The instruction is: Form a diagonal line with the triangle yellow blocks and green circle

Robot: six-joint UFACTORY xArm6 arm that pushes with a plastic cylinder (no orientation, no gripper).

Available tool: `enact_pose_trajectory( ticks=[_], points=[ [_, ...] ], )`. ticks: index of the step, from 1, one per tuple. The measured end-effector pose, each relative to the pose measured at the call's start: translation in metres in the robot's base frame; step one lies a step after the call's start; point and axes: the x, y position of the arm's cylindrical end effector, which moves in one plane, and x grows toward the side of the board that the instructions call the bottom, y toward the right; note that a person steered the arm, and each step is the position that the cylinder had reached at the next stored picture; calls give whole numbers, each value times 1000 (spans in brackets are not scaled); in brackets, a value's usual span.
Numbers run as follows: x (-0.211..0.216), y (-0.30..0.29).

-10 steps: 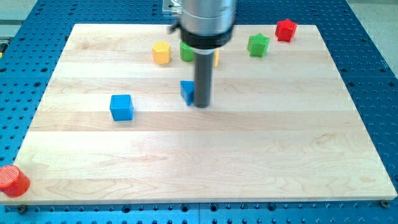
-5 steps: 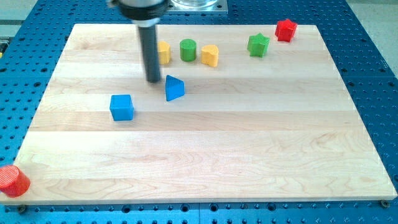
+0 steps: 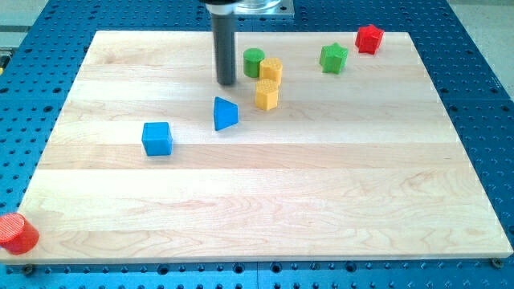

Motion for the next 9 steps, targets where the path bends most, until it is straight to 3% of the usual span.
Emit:
enact_pose_trajectory(
  ticks=[1, 2, 4, 5, 6, 7, 8, 9],
  points=[
    [-32, 6],
    [-55, 87],
    [8, 67],
    [8, 107],
    [8, 100],
    [36, 7],
    [90, -85],
    [55, -93]
  ],
)
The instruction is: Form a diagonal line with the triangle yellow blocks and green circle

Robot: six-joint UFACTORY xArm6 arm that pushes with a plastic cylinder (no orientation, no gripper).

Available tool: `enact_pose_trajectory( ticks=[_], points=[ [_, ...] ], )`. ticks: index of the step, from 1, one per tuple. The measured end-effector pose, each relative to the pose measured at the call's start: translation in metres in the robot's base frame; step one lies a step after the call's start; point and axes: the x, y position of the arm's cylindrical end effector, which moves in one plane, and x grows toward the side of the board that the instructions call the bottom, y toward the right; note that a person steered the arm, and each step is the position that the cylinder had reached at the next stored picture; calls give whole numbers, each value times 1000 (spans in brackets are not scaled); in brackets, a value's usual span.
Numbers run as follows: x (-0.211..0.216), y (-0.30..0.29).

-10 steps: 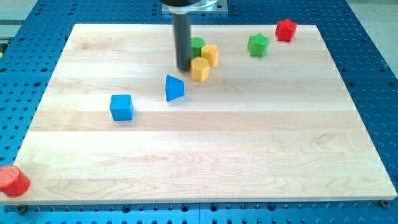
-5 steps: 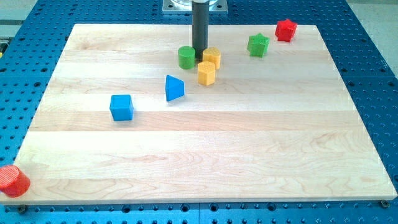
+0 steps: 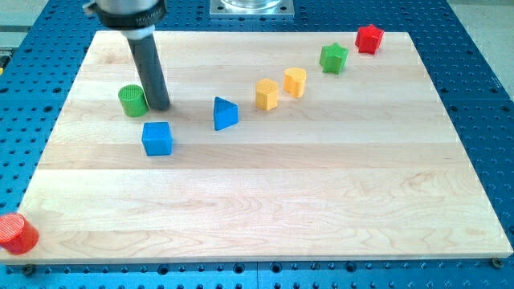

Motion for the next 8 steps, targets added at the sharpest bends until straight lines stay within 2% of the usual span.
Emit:
enact_pose_trajectory(
  ticks=[1, 3, 5, 6, 7, 8],
  points=[
    [-30, -1],
    [-30, -11],
    [31, -37],
    [26, -41],
    [45, -25],
    [91, -28]
  ],
)
